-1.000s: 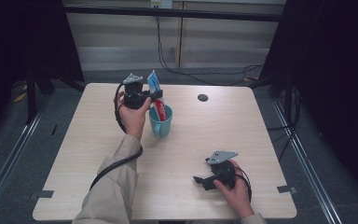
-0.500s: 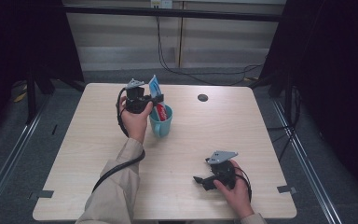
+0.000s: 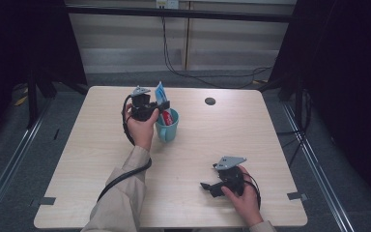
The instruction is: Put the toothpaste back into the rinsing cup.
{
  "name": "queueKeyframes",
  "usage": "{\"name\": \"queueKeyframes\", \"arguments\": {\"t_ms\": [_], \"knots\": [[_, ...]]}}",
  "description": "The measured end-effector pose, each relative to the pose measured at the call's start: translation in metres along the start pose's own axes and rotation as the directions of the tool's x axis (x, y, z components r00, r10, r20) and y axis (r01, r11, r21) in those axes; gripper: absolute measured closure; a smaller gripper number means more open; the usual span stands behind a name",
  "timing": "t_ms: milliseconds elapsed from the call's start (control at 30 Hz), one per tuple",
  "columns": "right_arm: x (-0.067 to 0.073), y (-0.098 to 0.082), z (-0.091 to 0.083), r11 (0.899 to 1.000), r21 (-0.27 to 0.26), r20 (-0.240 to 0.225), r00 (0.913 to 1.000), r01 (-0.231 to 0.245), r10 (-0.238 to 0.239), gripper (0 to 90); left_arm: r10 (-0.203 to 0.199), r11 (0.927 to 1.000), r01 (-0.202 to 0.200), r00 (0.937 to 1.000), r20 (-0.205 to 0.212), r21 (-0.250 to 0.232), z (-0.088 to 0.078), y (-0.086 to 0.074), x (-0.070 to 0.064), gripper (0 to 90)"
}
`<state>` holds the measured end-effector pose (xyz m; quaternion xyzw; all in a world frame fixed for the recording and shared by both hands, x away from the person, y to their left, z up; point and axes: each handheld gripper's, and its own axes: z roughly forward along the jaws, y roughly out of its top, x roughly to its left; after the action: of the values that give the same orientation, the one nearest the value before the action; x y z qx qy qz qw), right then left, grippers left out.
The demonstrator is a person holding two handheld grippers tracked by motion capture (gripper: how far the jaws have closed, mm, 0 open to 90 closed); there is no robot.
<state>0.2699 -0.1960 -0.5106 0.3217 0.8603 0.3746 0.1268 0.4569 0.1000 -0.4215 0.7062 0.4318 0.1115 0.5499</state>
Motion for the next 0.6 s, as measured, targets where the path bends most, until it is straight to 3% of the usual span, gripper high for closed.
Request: {"name": "queueKeyframes", "arguments": {"t_ms": [600], "knots": [[0.0001, 0.0, 0.0, 1.0, 0.0, 0.0, 1.0, -0.001, 0.001, 13.2, -0.028, 0.9995, 0.028, 0.9992, -0.028, -0.013, -0.0014, -0.0057, 0.0044, 69.3]]}}
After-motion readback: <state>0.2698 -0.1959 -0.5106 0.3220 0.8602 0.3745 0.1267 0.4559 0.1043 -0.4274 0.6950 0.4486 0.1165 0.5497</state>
